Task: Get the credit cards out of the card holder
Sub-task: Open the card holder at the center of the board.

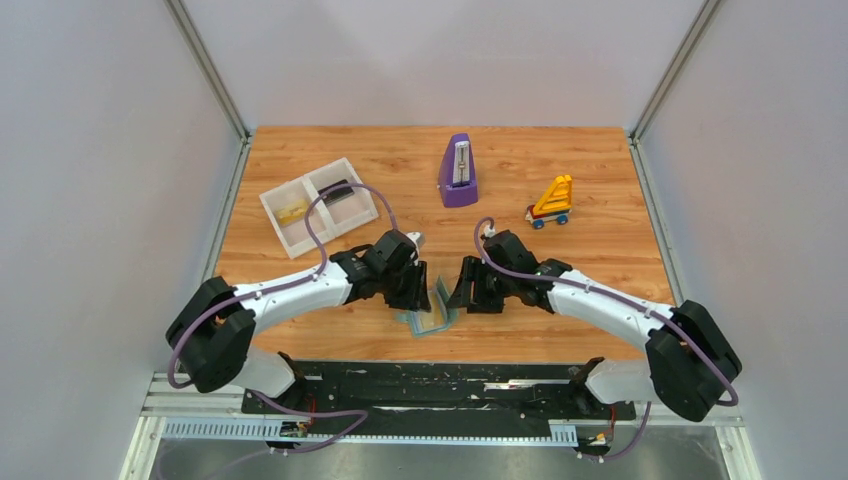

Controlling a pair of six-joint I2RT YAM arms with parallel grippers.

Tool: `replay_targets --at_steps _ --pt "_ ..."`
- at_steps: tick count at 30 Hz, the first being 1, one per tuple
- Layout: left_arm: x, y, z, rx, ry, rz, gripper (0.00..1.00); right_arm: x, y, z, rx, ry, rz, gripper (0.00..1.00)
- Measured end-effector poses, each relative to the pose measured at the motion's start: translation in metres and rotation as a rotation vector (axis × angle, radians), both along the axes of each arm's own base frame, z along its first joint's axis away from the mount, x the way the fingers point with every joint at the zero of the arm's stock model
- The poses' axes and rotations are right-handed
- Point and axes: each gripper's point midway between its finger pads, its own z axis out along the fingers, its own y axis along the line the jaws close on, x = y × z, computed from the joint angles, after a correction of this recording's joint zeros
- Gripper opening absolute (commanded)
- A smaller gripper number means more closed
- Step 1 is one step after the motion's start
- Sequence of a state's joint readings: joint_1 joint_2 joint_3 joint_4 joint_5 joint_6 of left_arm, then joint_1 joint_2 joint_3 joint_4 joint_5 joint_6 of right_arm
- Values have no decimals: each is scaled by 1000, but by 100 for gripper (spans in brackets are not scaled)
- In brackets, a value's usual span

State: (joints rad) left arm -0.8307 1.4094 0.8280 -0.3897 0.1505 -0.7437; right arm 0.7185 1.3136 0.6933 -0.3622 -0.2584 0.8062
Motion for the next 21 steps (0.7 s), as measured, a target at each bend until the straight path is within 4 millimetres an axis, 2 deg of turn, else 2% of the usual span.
replay_targets --at_steps 4,11,15,21 --pt "-3 -12 -3 -34 37 -36 43 5 10 28 61 -40 15 51" --pt "7 -31 -10 -68 58 -59 42 4 17 74 162 -117 48 45" --pt "16 -43 -8 -93 46 -73 42 1 17 85 186 -152 77 42" --pt "27 -51 -2 -105 9 -88 42 -10 23 86 251 -163 146 39"
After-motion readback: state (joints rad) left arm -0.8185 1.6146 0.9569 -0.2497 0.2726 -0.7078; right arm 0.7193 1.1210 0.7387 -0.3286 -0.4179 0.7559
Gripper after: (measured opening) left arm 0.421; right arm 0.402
